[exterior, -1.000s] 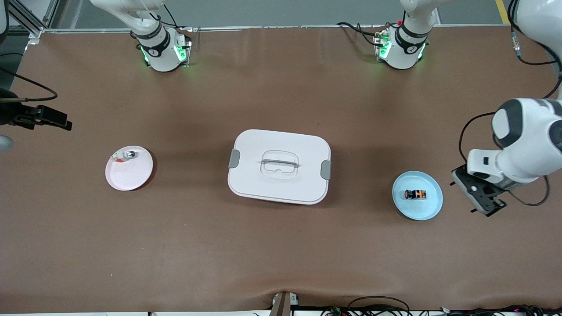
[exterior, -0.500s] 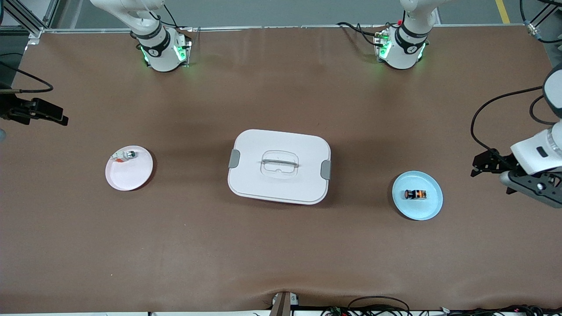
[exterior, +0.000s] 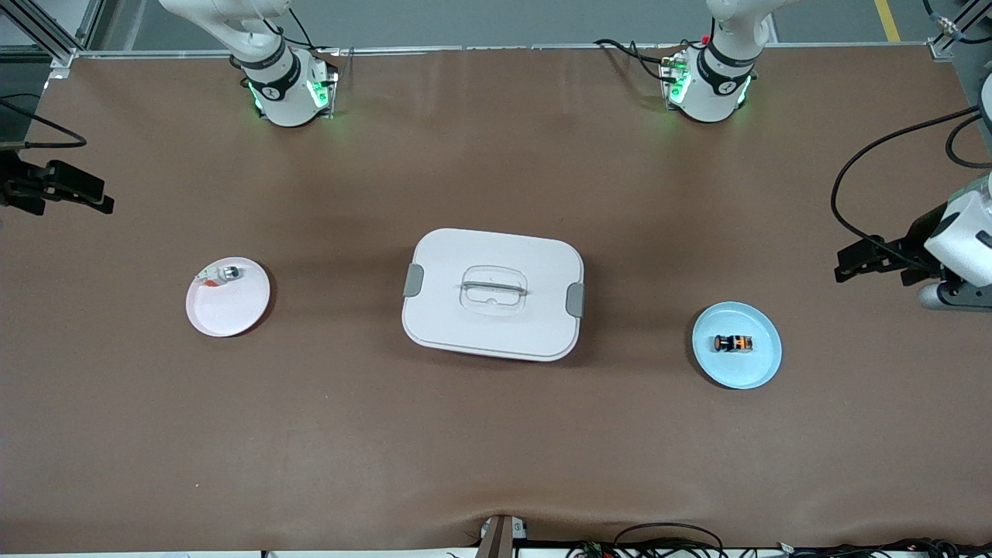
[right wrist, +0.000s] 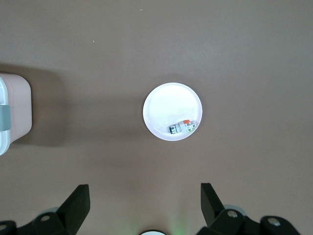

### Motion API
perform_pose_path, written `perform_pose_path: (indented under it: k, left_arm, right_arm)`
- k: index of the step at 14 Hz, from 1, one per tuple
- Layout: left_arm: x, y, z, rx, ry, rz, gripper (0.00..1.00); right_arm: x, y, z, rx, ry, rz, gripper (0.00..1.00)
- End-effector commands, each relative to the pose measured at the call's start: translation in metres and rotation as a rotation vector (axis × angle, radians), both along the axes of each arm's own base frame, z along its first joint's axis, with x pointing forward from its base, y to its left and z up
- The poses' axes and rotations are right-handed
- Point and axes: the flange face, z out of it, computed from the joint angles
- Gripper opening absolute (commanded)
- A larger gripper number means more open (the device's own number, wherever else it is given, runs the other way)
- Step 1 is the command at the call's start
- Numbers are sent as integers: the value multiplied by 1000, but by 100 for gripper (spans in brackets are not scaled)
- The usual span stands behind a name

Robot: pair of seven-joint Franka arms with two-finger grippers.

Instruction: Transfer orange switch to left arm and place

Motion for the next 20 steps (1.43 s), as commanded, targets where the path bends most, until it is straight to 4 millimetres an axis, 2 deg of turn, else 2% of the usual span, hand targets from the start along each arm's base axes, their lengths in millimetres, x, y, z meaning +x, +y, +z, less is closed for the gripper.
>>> perform_pose_path:
  k: [1, 3, 5, 8, 10, 14, 20]
  left_arm:
    - [-21, -16, 24, 7, 21, 68, 100]
    - [-31, -21, 38, 31, 11, 43, 100]
    - [-39, -16, 47, 49, 5, 59, 100]
    - [-54, -16, 60, 58, 30, 65, 100]
    - [-66, -29, 70, 61, 43, 60, 100]
    - [-90, -41, 74, 65, 43, 26, 100]
    - [-110, -34, 88, 35, -5, 47, 100]
  right_arm:
    - [-21, 0, -1, -2, -28, 13, 100]
    - [-23, 0, 1, -10, -33, 13, 100]
    - [-24, 6, 1, -15, -30, 22, 100]
    - [-27, 1, 4, -10, -42, 10, 100]
    - [-30, 2, 4, -10, -52, 11, 100]
    - [-38, 3, 0, -5, -70, 11, 100]
    - [-39, 3, 1, -3, -66, 26, 100]
